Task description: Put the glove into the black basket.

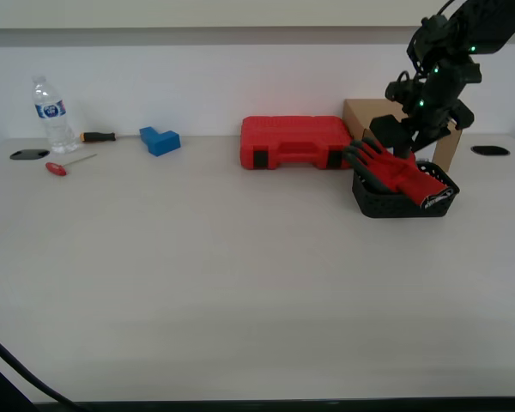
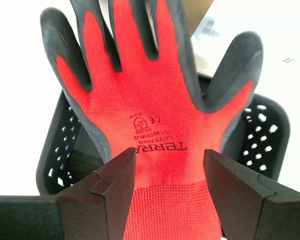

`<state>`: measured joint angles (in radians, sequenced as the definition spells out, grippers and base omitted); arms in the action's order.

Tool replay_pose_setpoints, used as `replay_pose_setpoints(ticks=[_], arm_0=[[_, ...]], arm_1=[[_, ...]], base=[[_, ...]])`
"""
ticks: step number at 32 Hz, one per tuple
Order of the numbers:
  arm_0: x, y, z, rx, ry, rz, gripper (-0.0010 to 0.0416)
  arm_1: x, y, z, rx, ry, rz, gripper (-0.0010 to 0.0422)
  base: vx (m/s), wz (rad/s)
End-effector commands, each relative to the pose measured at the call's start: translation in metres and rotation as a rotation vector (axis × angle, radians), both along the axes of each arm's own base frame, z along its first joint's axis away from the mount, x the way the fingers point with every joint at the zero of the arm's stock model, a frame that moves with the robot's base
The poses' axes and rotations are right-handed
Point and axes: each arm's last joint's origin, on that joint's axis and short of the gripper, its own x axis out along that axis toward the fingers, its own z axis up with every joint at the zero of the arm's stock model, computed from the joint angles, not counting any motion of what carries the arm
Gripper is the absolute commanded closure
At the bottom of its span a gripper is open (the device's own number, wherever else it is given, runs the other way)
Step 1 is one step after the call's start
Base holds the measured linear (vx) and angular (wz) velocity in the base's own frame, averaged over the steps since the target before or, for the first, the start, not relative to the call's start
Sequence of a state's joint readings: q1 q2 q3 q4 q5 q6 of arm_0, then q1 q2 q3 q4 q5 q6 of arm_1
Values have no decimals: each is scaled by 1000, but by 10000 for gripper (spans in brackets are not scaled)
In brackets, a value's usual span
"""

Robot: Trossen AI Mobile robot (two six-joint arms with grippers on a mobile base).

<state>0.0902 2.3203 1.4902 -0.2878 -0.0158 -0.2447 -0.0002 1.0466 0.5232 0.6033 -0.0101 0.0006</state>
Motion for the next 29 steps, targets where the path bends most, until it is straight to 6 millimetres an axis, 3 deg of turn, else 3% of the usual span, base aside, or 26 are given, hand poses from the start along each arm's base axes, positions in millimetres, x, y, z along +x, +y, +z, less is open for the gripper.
replay_pose_setpoints(ticks=[1, 3, 4, 8, 29], arm_0=[[2, 1, 22, 40, -52, 19, 246], [2, 0, 42, 52, -98, 17, 265], [-1, 0, 71, 56, -155, 17, 280], [-10, -2, 117, 60, -245, 16, 280], [-11, -2, 122, 61, -255, 16, 280]], arm_1=[[0, 0, 0, 0, -5, 1, 412], [0, 0, 0, 0, -4, 1, 412], [0, 0, 0, 0, -4, 1, 412], [0, 0, 1, 0, -5, 1, 412], [0, 0, 0, 0, -4, 1, 412]], base=[[0, 0], [0, 0], [0, 0], [0, 0], [0, 0]])
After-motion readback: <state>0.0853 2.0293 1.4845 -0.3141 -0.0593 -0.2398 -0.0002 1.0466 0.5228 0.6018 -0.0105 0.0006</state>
